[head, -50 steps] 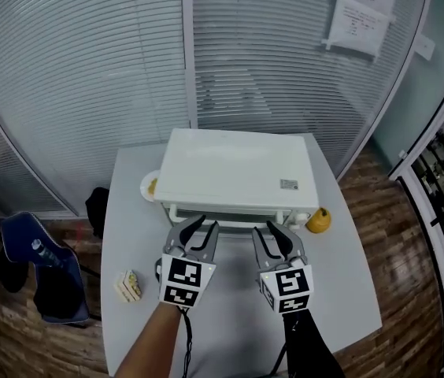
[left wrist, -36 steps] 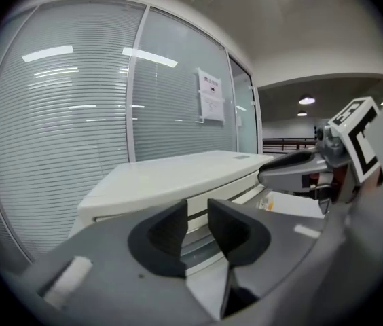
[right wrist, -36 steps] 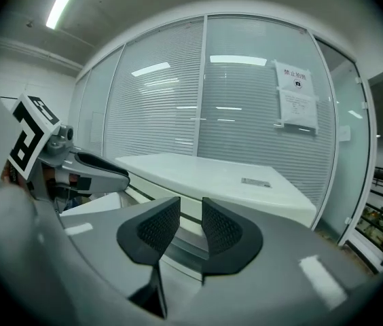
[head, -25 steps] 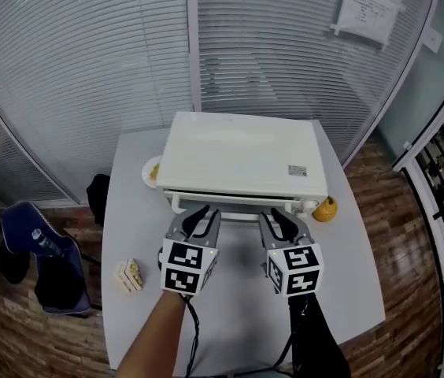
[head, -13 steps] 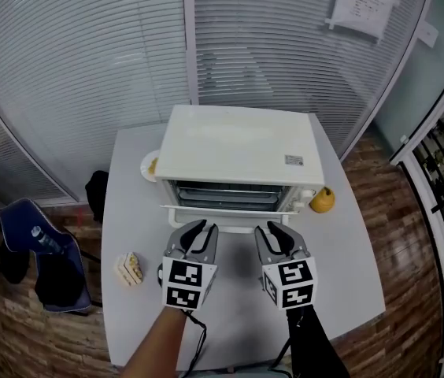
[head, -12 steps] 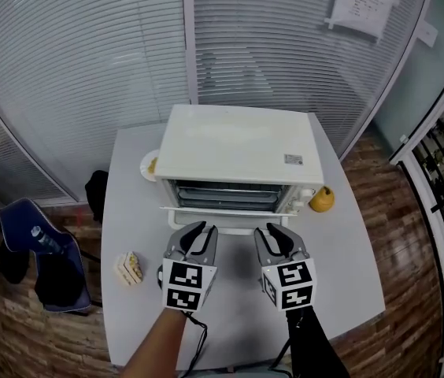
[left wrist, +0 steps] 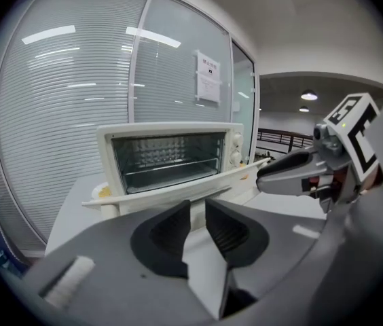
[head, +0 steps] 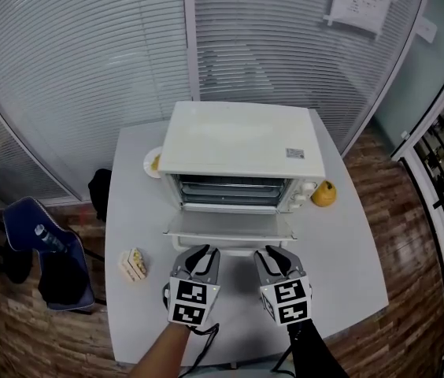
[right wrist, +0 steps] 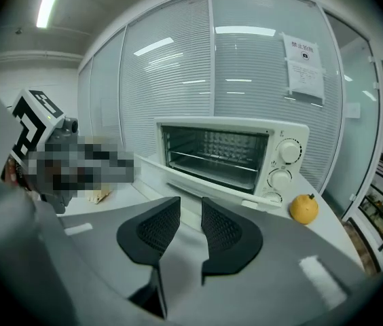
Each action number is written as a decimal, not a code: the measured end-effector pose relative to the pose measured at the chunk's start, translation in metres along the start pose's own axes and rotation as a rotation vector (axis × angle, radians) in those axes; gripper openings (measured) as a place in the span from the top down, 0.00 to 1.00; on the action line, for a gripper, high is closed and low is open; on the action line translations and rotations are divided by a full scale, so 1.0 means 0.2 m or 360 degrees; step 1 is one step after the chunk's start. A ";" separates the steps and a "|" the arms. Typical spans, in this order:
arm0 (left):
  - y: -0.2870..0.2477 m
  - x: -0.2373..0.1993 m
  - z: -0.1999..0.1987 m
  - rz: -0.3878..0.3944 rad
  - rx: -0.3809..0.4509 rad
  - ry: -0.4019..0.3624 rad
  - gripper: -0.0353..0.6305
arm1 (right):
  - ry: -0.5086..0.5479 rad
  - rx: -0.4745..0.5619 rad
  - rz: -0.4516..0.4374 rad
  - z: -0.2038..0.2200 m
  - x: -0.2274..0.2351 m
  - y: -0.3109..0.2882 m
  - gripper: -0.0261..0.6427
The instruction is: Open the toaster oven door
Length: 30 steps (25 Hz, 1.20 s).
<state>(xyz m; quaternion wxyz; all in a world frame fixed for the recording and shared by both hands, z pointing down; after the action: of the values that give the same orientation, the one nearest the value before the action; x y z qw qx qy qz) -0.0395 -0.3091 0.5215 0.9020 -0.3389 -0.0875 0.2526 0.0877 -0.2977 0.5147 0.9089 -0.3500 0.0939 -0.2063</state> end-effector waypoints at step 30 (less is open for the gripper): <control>-0.23 0.12 0.54 0.0036 -0.0234 0.0228 0.75 | -0.0204 -0.0196 0.0006 0.53 -0.13 -0.20 0.82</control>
<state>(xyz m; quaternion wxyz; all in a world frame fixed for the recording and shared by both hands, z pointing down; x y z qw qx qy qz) -0.0368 -0.2645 0.6331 0.8758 -0.4223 -0.0371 0.2309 0.0852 -0.2497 0.6208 0.8902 -0.4174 0.0486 -0.1757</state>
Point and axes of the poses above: the fingertips, and each gripper's own axes: y backward along the fingers, x to its right, z out of its underside, the point moved 1 cm from there along y, backward along the fingers, and after that the axes turned 12 degrees about -x, right-handed, at the moved point
